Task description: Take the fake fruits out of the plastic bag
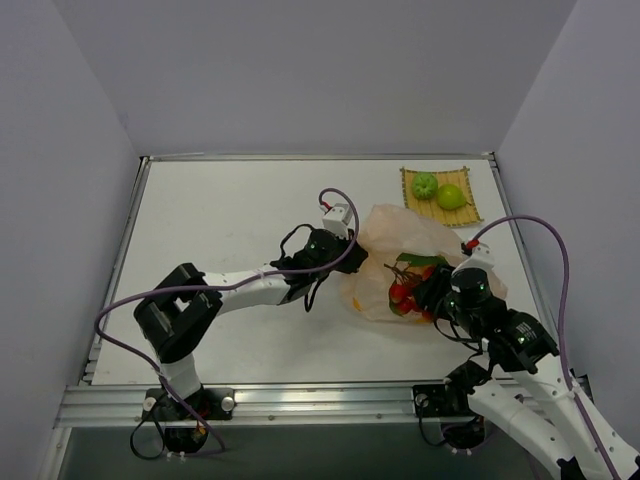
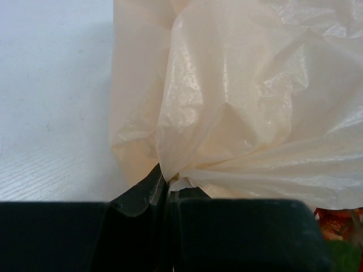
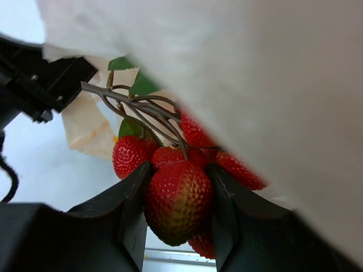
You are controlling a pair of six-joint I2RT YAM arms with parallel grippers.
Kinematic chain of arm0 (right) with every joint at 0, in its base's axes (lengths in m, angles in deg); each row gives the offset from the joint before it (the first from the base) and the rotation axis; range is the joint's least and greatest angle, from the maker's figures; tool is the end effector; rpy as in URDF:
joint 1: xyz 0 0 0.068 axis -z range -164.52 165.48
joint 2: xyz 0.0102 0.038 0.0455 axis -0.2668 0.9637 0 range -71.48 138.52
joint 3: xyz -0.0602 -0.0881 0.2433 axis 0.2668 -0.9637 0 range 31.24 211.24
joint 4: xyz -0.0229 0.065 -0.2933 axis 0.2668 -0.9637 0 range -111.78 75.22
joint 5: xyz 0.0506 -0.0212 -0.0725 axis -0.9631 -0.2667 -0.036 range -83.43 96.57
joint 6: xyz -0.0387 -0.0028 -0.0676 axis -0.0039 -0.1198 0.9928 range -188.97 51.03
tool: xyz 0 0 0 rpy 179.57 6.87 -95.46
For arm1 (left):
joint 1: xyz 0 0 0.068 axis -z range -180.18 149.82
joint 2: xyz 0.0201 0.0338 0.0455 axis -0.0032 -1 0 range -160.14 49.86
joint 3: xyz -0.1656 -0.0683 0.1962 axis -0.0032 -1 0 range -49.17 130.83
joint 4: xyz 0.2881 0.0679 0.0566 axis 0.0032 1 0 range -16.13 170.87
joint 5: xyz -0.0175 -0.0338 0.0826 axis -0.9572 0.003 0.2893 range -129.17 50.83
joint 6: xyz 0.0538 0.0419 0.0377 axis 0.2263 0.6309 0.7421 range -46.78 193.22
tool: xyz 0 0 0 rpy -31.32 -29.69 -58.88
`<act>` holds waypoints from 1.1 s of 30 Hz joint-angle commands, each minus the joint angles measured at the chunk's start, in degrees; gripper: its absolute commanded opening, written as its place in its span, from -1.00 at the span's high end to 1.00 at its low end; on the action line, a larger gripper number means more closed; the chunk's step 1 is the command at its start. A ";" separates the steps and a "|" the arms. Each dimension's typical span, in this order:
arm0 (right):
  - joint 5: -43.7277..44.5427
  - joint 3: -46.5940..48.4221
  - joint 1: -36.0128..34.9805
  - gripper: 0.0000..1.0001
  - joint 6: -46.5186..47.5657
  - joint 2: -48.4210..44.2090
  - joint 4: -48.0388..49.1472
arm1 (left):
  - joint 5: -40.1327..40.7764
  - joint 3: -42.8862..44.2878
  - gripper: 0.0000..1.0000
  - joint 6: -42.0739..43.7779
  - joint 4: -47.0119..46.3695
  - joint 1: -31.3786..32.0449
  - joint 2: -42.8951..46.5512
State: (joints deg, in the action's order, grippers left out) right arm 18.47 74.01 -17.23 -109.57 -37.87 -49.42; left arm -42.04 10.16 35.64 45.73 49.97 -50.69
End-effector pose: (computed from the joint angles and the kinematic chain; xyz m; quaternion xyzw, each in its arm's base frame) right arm 0.1807 0.0996 0.3006 0.1131 0.8353 0.2466 0.4783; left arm 0.2919 -0.3549 0.1900 0.1012 0.7764 -0.4450 0.4347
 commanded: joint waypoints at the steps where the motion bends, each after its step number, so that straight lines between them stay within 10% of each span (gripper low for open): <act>1: -8.80 3.20 -0.34 0.89 1.40 -1.52 1.74 | -0.11 1.84 0.95 -1.53 0.72 -0.40 0.19; 16: -27.45 12.06 -0.25 0.91 -1.41 3.65 28.29 | 0.24 -1.75 0.95 -2.67 0.63 2.41 0.09; 27: -3.92 32.29 1.24 0.93 13.87 23.60 33.05 | 1.99 -11.51 0.95 -2.06 2.91 2.50 5.19; 33: -3.02 29.15 14.85 0.93 16.34 30.98 36.65 | 4.80 -13.27 0.95 0.23 7.91 2.50 9.23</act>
State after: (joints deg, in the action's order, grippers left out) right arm 11.43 105.20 -7.86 -96.61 -9.72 -17.72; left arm -40.12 -3.70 34.06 51.08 52.37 -45.75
